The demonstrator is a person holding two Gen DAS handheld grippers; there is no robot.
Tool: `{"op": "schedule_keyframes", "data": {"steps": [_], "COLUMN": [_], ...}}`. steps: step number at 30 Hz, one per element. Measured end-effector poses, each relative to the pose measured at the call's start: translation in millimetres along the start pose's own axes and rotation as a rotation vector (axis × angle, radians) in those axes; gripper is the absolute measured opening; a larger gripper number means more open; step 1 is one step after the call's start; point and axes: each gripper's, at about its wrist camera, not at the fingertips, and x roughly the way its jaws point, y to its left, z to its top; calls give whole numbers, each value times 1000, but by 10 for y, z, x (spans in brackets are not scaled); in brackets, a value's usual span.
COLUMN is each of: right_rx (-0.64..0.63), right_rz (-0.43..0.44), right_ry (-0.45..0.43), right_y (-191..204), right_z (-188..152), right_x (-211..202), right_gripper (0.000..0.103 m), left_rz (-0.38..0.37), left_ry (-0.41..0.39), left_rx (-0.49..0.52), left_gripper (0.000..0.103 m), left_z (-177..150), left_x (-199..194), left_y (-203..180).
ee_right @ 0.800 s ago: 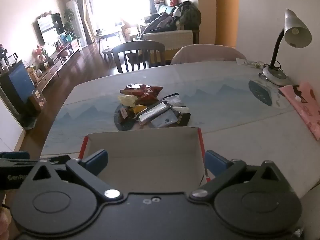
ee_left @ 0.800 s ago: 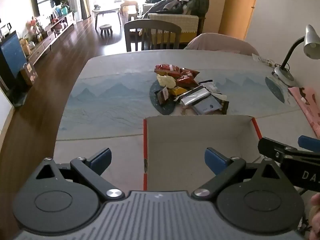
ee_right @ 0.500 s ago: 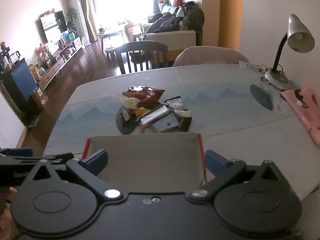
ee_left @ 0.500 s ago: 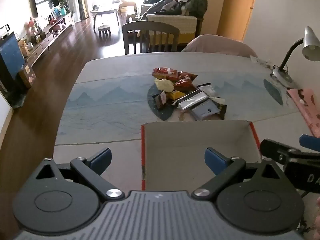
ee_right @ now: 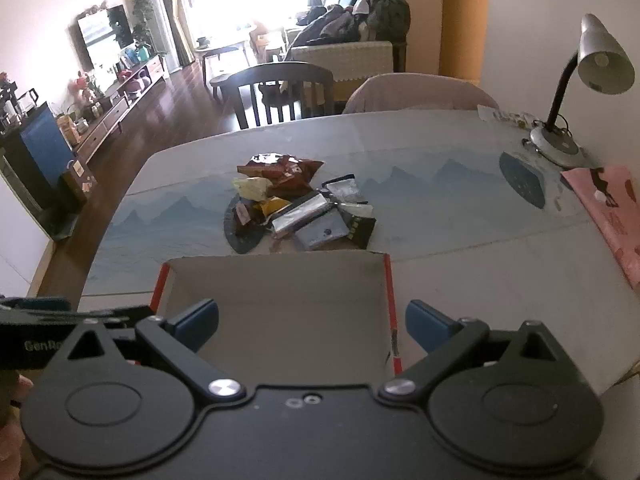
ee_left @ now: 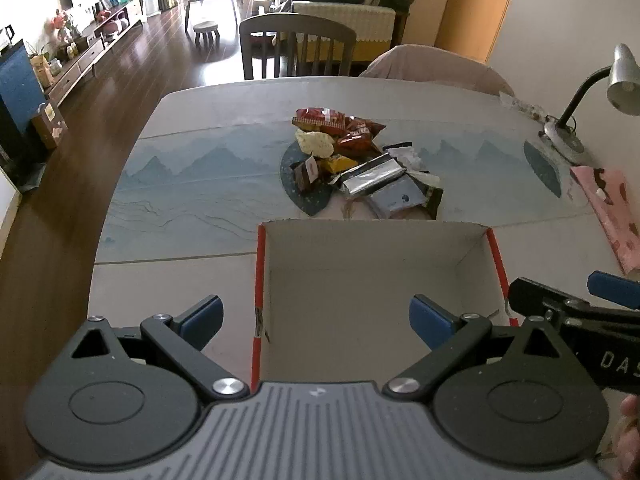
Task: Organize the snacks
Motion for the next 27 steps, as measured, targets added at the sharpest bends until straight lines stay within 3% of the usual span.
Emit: {"op": "schedule_keyframes", "data": {"steps": [27], "right_rx": [9], "right_rz": [44], "right_ry": [14], "right_y": [-29], "right_z": [14], "right_x": [15], "right_gripper": [100], "left_rz": [-3], "left_ry": [-10], "left_rx": [-45], "left_gripper": [100], "left_z": [-1], "left_x": [-27], "left_y": [64]}}
